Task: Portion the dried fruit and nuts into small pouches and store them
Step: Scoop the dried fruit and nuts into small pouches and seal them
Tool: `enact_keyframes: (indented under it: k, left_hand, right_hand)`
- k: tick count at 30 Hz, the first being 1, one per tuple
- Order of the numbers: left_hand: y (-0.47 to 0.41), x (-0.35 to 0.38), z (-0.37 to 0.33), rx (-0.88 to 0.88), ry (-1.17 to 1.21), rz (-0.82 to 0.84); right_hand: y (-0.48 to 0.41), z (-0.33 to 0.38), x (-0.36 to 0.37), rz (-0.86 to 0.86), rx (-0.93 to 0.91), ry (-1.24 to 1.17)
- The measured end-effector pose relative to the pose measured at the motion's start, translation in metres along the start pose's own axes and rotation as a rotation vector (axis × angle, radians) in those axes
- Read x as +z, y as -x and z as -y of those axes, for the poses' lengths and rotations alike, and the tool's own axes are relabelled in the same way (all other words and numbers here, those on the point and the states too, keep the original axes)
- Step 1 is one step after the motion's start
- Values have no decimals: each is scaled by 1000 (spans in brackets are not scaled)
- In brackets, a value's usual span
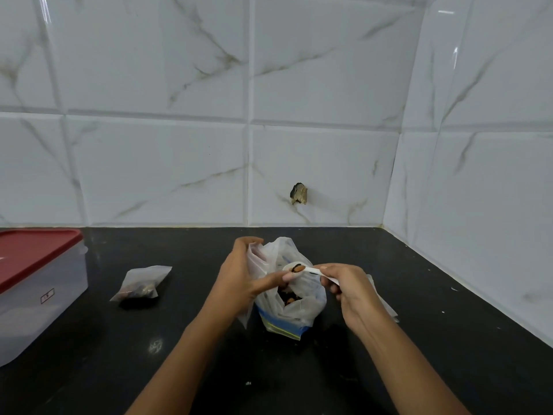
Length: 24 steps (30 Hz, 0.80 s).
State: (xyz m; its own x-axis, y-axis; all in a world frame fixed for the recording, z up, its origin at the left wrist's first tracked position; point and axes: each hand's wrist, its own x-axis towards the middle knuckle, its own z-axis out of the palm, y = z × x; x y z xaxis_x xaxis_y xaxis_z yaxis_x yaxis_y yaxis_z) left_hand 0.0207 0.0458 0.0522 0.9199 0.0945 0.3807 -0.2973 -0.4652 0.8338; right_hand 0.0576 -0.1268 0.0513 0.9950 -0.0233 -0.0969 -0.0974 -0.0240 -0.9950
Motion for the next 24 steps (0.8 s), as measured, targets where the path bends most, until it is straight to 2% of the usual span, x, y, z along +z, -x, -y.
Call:
enact_keyframes:
  k: [4,8,12,15,18,21,24]
  left_hand:
    - [0,3,4,-37,-46,78]
    - [1,3,6,-52,-122,89]
    - [0,3,6,-50,-131,110]
    - [1,2,5,-34,-100,119]
    - [0,2,7,-7,-83,94]
    - [-1,1,9,24,-31,50]
    - [-1,0,10,27,7,50]
  right_hand:
    - [5,5,-2,-35,0,14]
    - [18,10,-4,0,-172,-124]
    - [29,13,3,83,-287,-77]
    - [34,9,10,143,-441,113]
    - [36,5,14,140,-689,358]
    - [31,-1,18,43,-991,639]
    - [24,-5,17,-101,-1201,853]
